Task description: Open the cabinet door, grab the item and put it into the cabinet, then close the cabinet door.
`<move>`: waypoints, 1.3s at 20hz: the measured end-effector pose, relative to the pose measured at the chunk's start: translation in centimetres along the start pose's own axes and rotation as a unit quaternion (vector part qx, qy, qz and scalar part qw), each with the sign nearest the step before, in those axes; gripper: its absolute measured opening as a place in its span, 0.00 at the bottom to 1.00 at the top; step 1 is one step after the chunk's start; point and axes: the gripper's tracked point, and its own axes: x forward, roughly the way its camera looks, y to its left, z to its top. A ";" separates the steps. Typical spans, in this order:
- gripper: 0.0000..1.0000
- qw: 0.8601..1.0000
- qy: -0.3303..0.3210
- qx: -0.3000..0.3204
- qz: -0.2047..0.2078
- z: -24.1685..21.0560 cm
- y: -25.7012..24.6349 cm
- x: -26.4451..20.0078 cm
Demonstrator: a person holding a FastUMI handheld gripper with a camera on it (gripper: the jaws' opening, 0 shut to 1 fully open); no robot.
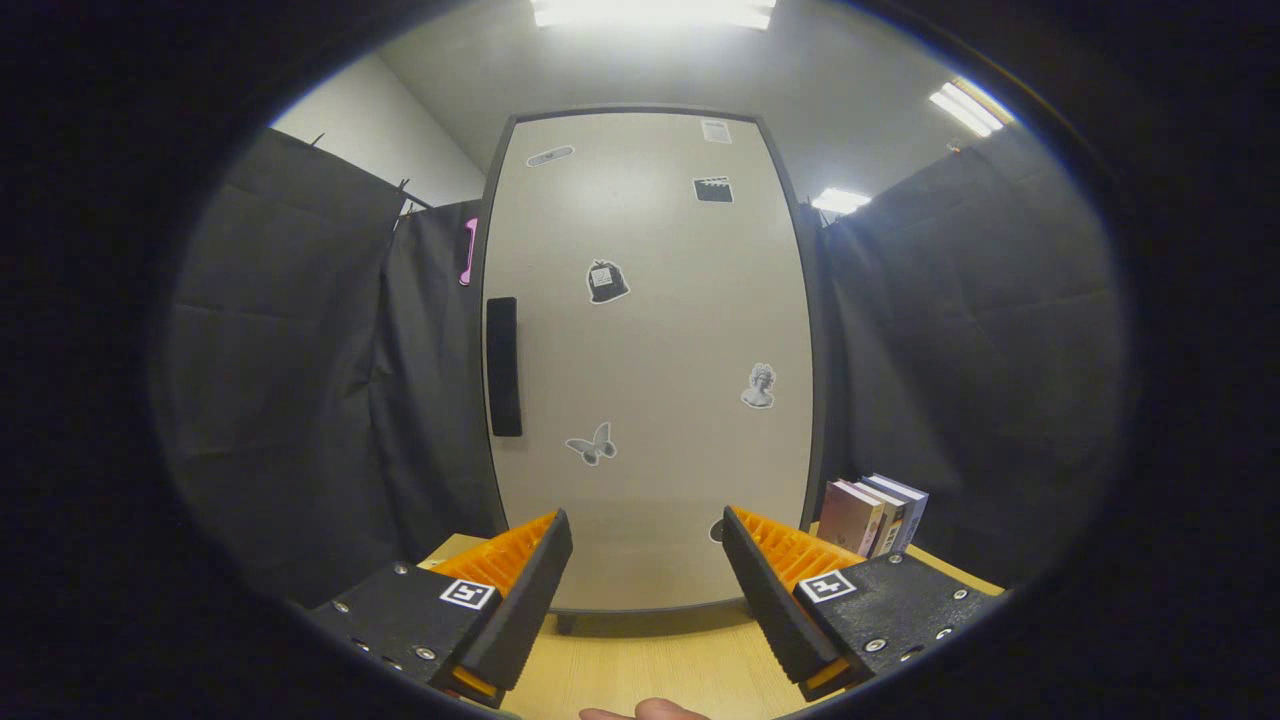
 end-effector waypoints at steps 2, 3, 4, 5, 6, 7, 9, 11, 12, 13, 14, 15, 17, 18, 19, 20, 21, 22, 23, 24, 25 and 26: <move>0.94 1.000 -0.001 0.000 0.002 0.4 0.3 0.8; 0.94 1.000 -0.002 -0.001 0.005 0.8 0.6 1.3; 0.94 1.000 -0.004 0.000 0.008 1.3 1.0 1.9; 0.94 1.000 -0.008 0.002 0.008 1.9 1.2 2.5; 0.94 1.000 -0.015 0.003 0.009 2.7 1.5 3.1; 0.94 1.000 -0.023 0.003 0.011 3.5 1.8 3.8; 0.94 0.999 -0.033 -0.002 0.016 4.7 2.7 5.0; 0.94 0.999 -0.039 -0.005 0.022 5.6 3.7 6.0; 0.94 0.999 -0.042 -0.005 0.028 6.1 4.5 6.4; 0.94 0.998 -0.045 -0.005 0.033 6.7 5.2 6.9; 0.94 0.998 -0.048 -0.006 0.039 7.2 6.0 7.5; 0.94 0.998 -0.049 -0.005 0.045 7.6 6.8 8.2; 0.94 0.997 -0.047 -0.002 0.056 8.2 8.5 9.6; 0.94 0.997 -0.044 0.001 0.060 8.4 9.2 10.3; 0.94 0.997 -0.039 0.004 0.061 8.3 9.8 11.1; 0.94 0.998 -0.033 -0.001 0.059 8.1 10.3 12.0; 0.94 0.998 -0.028 -0.010 0.063 7.9 10.8 12.9; 0.92 0.997 -0.020 -0.017 0.070 7.2 11.6 13.6; 0.90 0.996 -0.011 -0.022 0.080 6.6 12.4 14.2; 0.85 0.996 -0.002 -0.026 0.091 6.0 13.1 14.6; 0.81 0.995 0.006 -0.028 0.100 5.4 13.7 14.8; 0.72 0.994 0.014 -0.028 0.106 4.9 14.0 14.9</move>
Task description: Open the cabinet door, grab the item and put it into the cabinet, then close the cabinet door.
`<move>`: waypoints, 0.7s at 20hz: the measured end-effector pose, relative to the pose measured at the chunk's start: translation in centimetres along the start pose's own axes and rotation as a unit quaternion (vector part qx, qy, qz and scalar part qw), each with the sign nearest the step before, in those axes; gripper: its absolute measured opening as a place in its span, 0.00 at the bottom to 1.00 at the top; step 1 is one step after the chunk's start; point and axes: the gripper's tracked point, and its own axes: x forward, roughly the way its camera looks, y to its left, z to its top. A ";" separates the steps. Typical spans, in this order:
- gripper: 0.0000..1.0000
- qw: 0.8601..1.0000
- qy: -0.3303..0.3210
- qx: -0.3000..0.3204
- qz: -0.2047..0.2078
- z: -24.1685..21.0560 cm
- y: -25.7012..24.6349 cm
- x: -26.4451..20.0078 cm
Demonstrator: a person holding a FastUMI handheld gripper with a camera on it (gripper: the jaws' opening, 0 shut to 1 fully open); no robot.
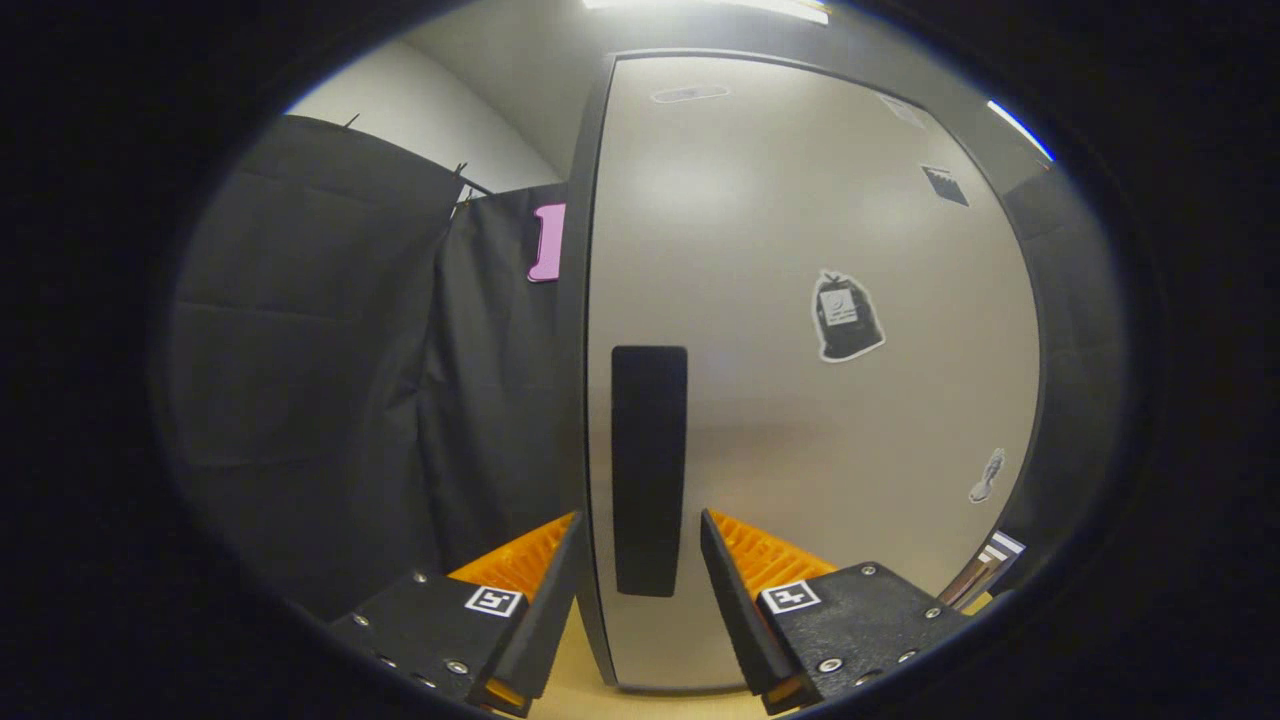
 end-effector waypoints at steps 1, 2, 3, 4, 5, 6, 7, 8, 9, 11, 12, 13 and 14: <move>0.68 1.000 0.006 0.004 -0.004 -0.4 0.0 0.1; 0.57 1.000 0.007 0.014 -0.015 -0.4 -0.7 0.1; 0.51 0.999 0.006 0.034 -0.014 -0.4 -0.8 0.3; 0.36 0.999 0.006 0.042 -0.012 -0.3 -0.8 -0.1; 0.35 0.999 0.005 0.034 -0.012 -0.3 -0.7 0.1; 0.34 1.000 0.002 0.022 -0.012 -0.3 -0.7 0.2; 0.33 1.000 0.000 0.019 -0.011 -0.3 -0.7 0.1; 0.30 1.000 0.001 0.022 -0.009 -0.4 -0.6 0.2; 0.29 1.000 0.002 0.022 -0.007 -0.3 -0.7 0.1; 0.27 1.000 0.005 0.018 -0.005 -0.4 -0.7 -0.1; 0.26 1.000 0.007 0.019 -0.002 -0.4 -0.7 -0.2; 0.26 1.000 0.008 0.020 0.001 -0.4 -0.7 -0.4; 0.26 1.000 0.010 0.019 0.004 -0.4 -0.7 -0.6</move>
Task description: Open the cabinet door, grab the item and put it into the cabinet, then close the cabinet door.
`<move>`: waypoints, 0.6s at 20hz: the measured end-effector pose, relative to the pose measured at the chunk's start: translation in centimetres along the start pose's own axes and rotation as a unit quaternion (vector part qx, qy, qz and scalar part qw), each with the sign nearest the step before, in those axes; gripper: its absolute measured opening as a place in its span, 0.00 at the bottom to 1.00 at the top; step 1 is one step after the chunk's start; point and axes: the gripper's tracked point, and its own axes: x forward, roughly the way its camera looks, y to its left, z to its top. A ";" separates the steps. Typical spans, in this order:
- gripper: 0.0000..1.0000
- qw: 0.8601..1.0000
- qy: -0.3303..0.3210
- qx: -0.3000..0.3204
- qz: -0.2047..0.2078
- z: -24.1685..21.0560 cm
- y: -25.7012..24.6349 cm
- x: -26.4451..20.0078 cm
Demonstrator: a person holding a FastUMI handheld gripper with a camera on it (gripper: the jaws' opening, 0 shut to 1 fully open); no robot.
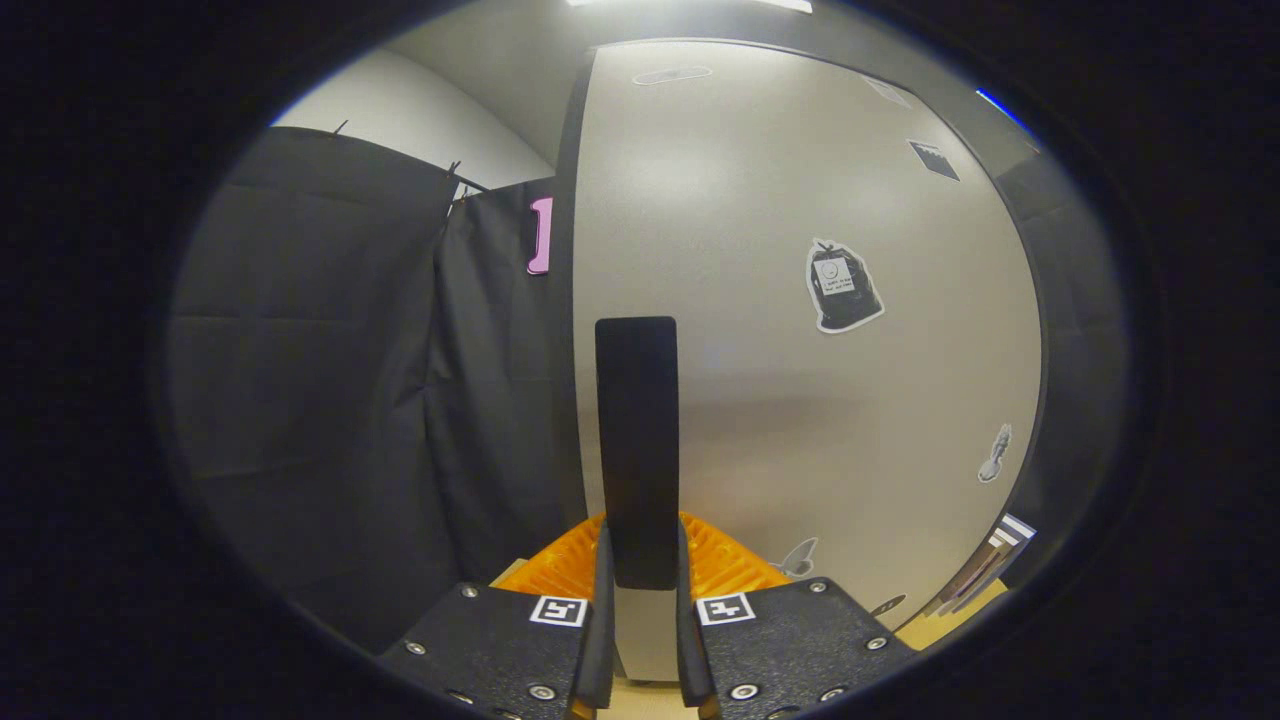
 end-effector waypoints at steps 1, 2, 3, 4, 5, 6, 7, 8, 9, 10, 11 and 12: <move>0.26 1.000 0.002 0.000 0.004 -0.1 0.1 -0.3; 0.26 1.000 0.003 -0.002 0.009 0.0 0.2 -0.7; 0.26 1.000 0.005 -0.004 0.012 0.1 0.4 -1.3; 0.26 1.000 0.006 -0.005 0.016 0.1 0.5 -2.0; 0.26 1.000 0.009 -0.007 0.020 0.1 0.6 -2.8; 0.26 1.000 0.011 -0.008 0.023 0.3 0.8 -3.4; 0.26 1.000 0.014 -0.010 0.026 0.3 0.8 -4.2; 0.26 0.999 0.017 -0.011 0.029 0.0 0.7 -3.9; 0.26 0.999 0.020 -0.012 0.032 0.1 0.6 -4.1; 0.26 0.999 0.023 -0.014 0.035 0.1 0.5 -4.6; 0.26 0.999 0.026 -0.014 0.039 0.2 0.5 -5.0; 0.26 0.999 0.028 -0.013 0.043 0.2 0.6 -5.5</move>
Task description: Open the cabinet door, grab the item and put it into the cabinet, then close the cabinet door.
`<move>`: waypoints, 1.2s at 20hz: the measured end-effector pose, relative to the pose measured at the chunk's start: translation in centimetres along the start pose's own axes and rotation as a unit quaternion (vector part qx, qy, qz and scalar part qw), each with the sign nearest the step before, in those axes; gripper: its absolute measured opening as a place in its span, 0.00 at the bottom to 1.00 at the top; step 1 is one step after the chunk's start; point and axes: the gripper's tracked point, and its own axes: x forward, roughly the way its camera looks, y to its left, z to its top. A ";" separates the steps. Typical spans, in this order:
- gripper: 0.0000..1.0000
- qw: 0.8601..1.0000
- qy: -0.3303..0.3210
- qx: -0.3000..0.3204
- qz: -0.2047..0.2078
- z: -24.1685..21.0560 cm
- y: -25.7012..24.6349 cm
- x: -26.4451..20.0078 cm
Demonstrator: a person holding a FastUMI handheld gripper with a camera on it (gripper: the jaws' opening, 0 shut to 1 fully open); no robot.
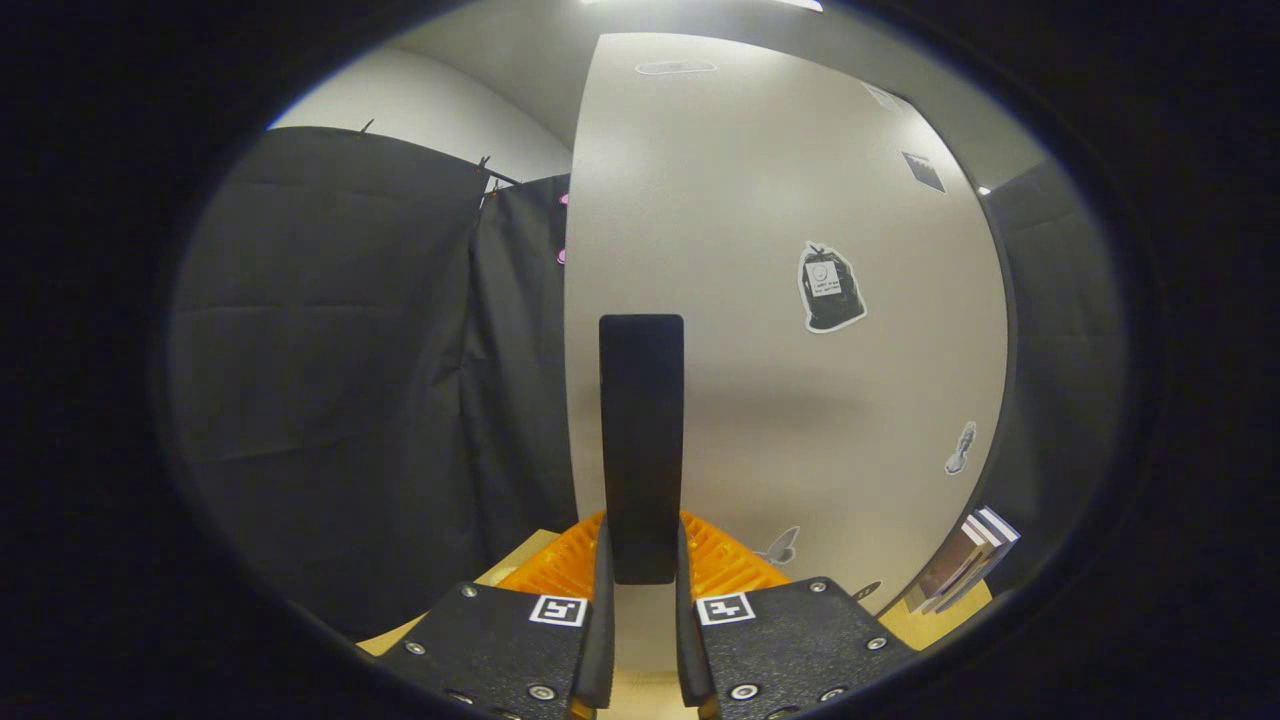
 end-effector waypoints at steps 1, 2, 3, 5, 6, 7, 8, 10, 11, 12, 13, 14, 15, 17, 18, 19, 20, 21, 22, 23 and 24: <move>0.26 1.000 0.003 0.000 0.005 0.0 -0.1 -0.2; 0.26 1.000 0.005 -0.002 0.011 -0.1 -0.2 -0.2; 0.26 1.000 0.007 -0.003 0.018 -0.1 -0.4 -0.3; 0.26 0.999 0.011 -0.001 0.032 -0.2 -0.5 -0.5; 0.26 0.999 0.012 -0.001 0.039 -0.2 -0.6 -0.6; 0.26 0.999 0.013 -0.001 0.045 -0.3 -0.6 -0.7; 0.26 0.999 0.015 -0.001 0.053 -0.3 -0.7 -0.8; 0.26 0.998 0.019 0.001 0.068 -0.4 -0.9 -1.1; 0.26 0.997 0.020 0.001 0.076 -0.5 -1.0 -1.1; 0.26 0.996 0.021 0.001 0.084 -0.5 -1.1 -1.2; 0.26 0.996 0.022 0.001 0.092 -0.5 -1.2 -1.4; 0.26 0.995 0.023 -0.001 0.100 -0.5 -1.3 -1.6; 0.26 0.994 0.025 -0.002 0.109 -0.6 -1.5 -1.6; 0.25 0.991 0.029 0.000 0.128 -0.7 -1.7 -1.8; 0.25 0.990 0.029 0.001 0.138 -0.7 -1.9 -2.0; 0.26 0.989 0.028 0.001 0.146 -0.7 -2.0 -2.2; 0.26 0.988 0.027 0.001 0.153 -0.7 -2.3 -2.8; 0.26 0.987 0.026 0.000 0.159 -0.7 -2.4 -3.4; 0.26 0.986 0.025 0.001 0.164 -0.7 -2.7 -3.9; 0.26 0.985 0.025 0.001 0.169 -0.7 -2.9 -4.2; 0.26 0.984 0.024 0.003 0.174 -0.7 -3.2 -4.4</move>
